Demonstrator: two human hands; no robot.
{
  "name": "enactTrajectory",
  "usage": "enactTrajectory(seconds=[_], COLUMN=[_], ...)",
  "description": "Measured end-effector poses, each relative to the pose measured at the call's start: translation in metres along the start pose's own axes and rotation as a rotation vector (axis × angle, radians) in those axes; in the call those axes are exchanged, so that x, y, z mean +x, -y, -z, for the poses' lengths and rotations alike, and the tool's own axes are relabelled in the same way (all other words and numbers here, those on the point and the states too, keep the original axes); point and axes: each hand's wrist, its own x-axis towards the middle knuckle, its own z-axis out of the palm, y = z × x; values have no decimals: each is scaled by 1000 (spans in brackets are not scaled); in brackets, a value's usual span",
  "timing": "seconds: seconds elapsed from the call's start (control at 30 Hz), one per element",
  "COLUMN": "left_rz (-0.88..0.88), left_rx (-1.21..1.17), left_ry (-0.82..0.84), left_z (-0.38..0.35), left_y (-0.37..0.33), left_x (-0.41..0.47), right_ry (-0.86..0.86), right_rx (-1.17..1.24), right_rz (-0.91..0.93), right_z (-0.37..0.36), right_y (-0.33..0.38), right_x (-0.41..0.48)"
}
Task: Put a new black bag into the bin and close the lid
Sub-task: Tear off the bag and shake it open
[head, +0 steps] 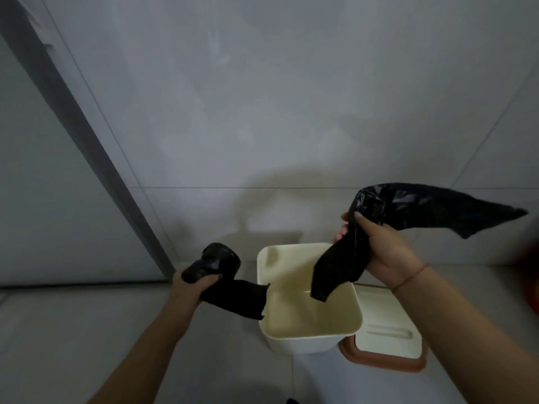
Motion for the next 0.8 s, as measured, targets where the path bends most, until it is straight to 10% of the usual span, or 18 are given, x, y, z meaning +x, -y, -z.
enactTrajectory(seconds=[0.1,0.33,0.8], left_rz=[-48,24,143], left_rx=[505,1371,1309], left_ry=[-159,47,228], left_z=[3,-18,-23], left_y=[25,94,126], left_x=[22,46,66], right_ry=[-28,-38,-92], right_rx=[-229,-574,-427], right_rz=[44,65,-24], right_z=[1,1,4], right_y=[-22,-63,-79], right_x=[12,39,62])
